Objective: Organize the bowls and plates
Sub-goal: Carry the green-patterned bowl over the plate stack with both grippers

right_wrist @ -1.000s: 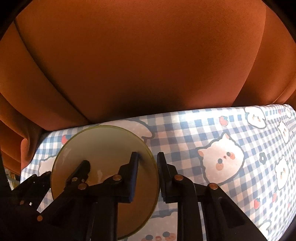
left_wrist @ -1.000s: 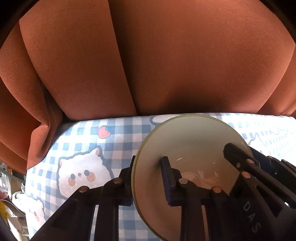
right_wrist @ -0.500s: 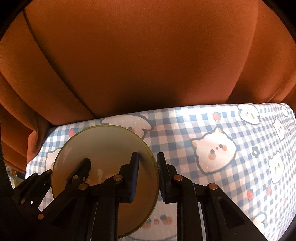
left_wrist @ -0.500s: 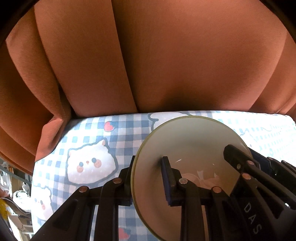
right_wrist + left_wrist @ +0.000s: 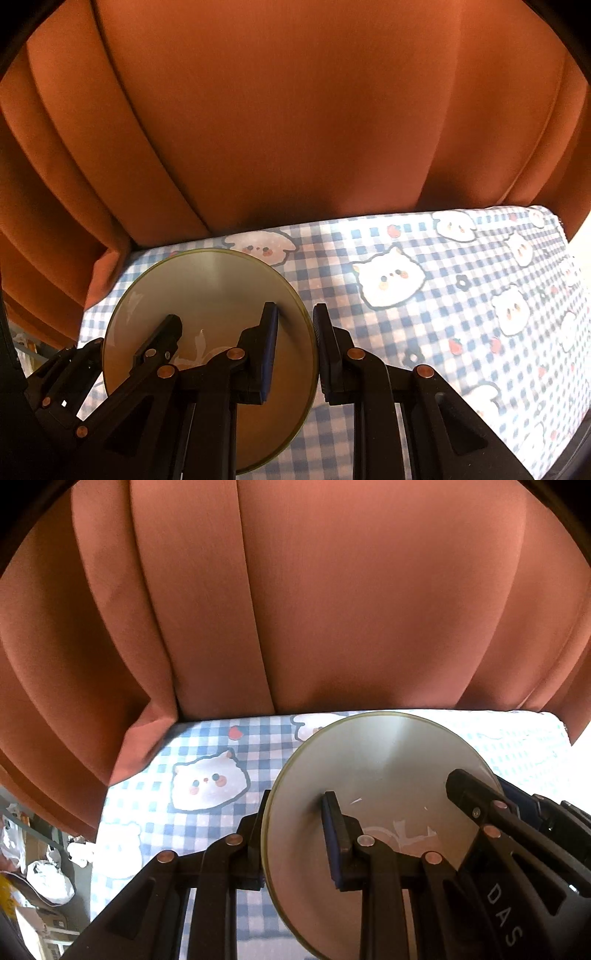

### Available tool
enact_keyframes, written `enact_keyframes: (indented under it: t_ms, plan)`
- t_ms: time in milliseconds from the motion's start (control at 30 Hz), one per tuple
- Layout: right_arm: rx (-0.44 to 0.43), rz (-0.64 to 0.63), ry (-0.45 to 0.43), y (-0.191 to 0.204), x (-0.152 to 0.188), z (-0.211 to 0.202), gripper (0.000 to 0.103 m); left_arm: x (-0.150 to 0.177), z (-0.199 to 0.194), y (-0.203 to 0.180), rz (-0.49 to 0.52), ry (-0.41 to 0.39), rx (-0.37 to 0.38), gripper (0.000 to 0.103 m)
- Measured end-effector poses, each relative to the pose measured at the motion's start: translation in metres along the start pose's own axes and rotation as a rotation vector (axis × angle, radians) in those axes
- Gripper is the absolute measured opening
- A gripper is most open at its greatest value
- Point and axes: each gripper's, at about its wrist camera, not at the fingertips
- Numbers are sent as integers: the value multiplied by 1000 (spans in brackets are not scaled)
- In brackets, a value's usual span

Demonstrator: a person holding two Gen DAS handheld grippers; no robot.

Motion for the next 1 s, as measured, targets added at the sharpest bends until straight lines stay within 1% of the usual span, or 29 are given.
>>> enact_keyframes:
  t_ms: [267, 467, 700, 767, 867, 1000]
  plan:
    - [-6, -6, -32, -5, 17, -49, 23, 16, -47, -10, 0, -29, -3, 23]
    - [-8, -25, -46, -16, 35, -77, 23, 31, -67, -21, -1, -37, -9, 23]
    - [-41, -56, -78, -37, 51, -104, 23, 46, -90, -42, -12, -67, -47, 23]
    - [-52, -63, -71, -44, 55, -110, 23, 51, -97, -49, -23, -60, -53, 23]
    - [-66, -83, -80, -55, 61, -119, 23, 57, -108, -60, -23, -72, -74, 23]
    - [-85, -102, -73, -71, 68, -130, 23, 68, -115, -72, -62, -61, -82, 23]
Point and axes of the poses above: each gripper's, at about its wrist camera, not at the fingertips, and z roughly the way its jaws point, y to its left, x to its underside, and after that the axes turned 6 degrees about z, right-handed
